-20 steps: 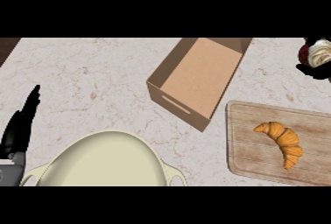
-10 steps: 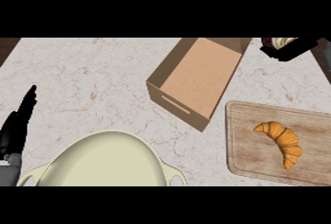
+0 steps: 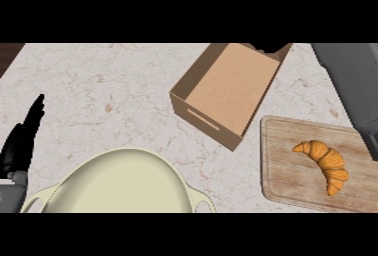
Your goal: Pick the cupcake from the cutting board and place it in the cardboard box
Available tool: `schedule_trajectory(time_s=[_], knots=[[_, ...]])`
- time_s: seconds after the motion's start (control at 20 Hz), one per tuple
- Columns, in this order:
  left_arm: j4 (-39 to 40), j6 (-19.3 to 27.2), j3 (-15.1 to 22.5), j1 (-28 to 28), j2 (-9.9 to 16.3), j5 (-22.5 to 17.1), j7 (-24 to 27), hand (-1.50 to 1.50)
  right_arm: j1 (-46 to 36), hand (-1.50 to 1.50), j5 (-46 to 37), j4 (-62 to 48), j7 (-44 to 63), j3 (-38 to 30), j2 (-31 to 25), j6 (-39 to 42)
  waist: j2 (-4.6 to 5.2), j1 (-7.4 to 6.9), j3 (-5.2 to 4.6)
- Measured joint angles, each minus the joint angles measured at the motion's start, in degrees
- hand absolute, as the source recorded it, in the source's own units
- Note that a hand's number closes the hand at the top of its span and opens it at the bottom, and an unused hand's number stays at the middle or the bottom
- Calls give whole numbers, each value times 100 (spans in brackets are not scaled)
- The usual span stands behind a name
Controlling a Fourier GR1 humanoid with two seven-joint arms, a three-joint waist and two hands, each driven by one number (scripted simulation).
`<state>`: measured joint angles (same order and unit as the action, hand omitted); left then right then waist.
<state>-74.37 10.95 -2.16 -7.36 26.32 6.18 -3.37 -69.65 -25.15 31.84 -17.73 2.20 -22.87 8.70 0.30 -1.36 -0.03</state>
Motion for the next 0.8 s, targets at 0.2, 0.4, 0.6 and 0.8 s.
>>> schedule_trajectory(time_s=[0.2, 0.4, 0.6, 0.8], knots=[[52, -40, 7, -104, -62, 47, -2, 0, -385, 150, -95, -566, 110, -70, 304, -129, 29, -56, 0], [88, -136, -27, -140, -68, 26, 63, 0, -567, 150, -254, -1093, 145, -82, 669, -538, 60, -132, 0], [37, -85, 18, -219, -117, 130, 3, 0, -745, 150, -477, -1540, 342, -39, 919, -1029, 89, -194, 1], [-16, -98, 49, -197, -152, 169, 19, 0, -767, -150, -421, -1973, 592, -185, 1121, -1118, 114, -246, 3]])
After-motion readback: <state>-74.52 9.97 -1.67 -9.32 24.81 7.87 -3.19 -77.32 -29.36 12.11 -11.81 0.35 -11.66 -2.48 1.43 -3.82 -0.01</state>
